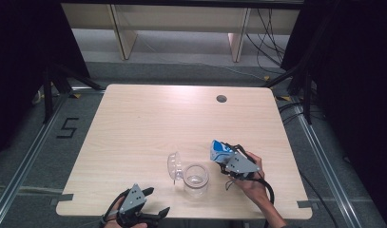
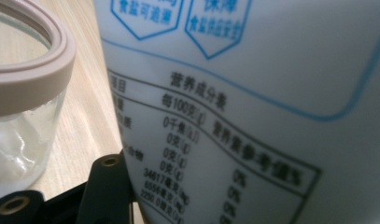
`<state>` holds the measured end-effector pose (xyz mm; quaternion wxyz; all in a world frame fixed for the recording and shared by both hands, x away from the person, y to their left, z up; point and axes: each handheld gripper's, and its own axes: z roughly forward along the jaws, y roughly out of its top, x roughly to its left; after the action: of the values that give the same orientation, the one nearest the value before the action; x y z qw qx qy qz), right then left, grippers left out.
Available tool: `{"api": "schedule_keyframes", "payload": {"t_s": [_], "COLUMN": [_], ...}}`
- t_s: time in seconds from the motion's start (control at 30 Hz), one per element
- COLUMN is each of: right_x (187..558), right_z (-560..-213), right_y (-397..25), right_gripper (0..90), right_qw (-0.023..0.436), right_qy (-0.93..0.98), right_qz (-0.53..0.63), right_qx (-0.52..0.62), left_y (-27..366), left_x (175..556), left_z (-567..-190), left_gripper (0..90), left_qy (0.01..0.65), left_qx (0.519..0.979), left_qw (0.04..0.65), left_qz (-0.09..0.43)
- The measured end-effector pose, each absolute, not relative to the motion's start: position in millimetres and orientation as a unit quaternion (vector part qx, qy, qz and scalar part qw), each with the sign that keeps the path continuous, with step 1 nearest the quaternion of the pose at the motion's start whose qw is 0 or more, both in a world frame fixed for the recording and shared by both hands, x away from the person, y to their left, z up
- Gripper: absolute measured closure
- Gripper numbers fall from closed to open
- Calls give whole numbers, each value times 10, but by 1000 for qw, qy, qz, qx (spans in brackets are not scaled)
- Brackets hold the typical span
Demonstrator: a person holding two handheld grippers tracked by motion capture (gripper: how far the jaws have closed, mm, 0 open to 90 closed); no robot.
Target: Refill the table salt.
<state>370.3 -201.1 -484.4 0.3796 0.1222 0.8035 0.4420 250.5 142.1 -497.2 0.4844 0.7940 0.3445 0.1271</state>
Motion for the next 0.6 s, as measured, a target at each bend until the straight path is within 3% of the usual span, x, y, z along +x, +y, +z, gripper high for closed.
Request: {"api": "schedule_keyframes", "payload": {"t_s": [0.6], "right_x": [3673], "right_z": [-4828], "right_y": [-1939], "right_gripper": [468], "right_qw": [429], "right_qy": [814], "right_qz": [385], "right_qx": [79], "left_y": [1425], "left_x": [2507], "left_z": [-4973], "left_gripper": [154], "left_qy": [344], "left_qx": [793], "left_qw": [486], "left_qz": [127]}}
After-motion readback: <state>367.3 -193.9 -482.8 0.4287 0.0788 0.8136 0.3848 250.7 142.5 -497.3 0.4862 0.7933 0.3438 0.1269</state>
